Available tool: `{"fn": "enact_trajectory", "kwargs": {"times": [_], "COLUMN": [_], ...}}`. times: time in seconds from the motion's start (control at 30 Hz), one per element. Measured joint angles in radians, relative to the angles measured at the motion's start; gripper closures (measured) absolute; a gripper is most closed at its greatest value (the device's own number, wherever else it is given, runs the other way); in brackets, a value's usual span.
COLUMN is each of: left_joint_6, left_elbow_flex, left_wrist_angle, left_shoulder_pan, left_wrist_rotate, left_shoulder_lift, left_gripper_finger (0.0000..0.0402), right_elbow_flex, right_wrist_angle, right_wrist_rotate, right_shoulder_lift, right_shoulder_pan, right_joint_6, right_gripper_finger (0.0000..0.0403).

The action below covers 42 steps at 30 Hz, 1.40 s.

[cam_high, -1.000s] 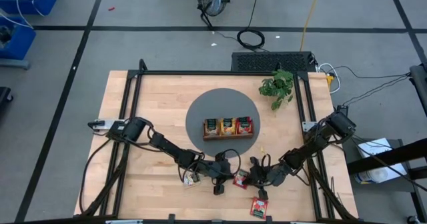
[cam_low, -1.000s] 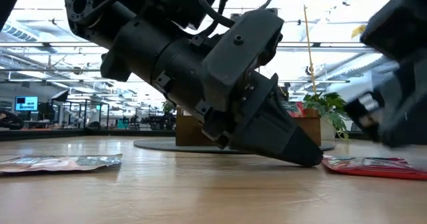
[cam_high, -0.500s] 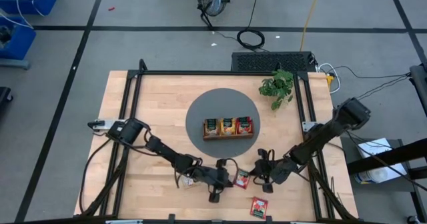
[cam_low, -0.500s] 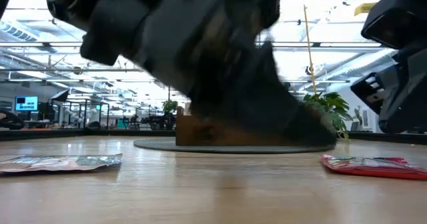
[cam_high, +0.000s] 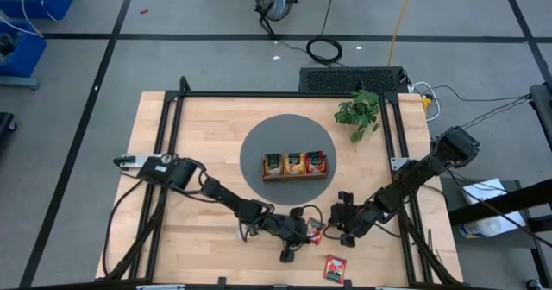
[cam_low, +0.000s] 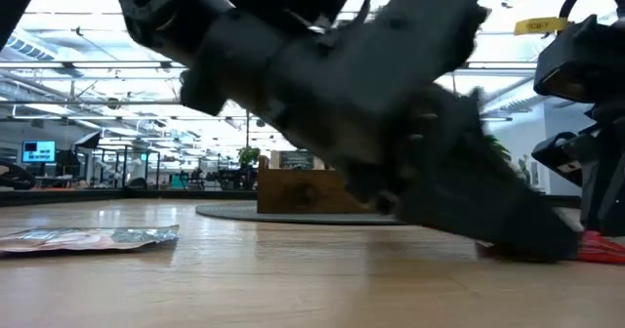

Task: Pick & Place Tea
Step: Put the top red tea bag into the right slot of the wooden organizer

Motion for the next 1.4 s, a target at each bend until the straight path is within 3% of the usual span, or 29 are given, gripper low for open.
{"fn": "enact_trajectory", "kwargs": {"times": [0.3, 0.57, 0.87, 1.2, 1.4], "left_joint_6": [-0.06, -0.057, -0.055, -0.048, -0.048], "left_elbow_flex": [0.029, 0.028, 0.027, 0.025, 0.025], "left_wrist_angle": [-0.035, -0.061, -0.062, -0.055, -0.056], "left_shoulder_pan": [0.023, 0.042, 0.079, 0.088, 0.08], "left_wrist_rotate": [0.027, 0.052, 0.06, 0.063, 0.06], "left_shoulder_lift": [0.031, 0.031, 0.032, 0.033, 0.033], "left_gripper_finger": [0.0393, 0.039, 0.039, 0.0397, 0.0388], "right_elbow_flex": [-0.008, -0.1, -0.232, -0.237, -0.237], "right_wrist_angle": [0.033, 0.249, 0.461, 0.412, 0.389], "right_wrist_rotate": [-0.041, -0.079, -0.111, -0.108, -0.121], "right_shoulder_lift": [-0.001, 0.0, 0.0, 0.001, 0.002], "right_shoulder_pan": [-0.002, -0.034, -0.06, -0.06, -0.06], "right_joint_6": [0.162, 0.244, 0.286, 0.305, 0.284], "right_gripper_finger": [0.0303, 0.0266, 0.0277, 0.0313, 0.0303]}}
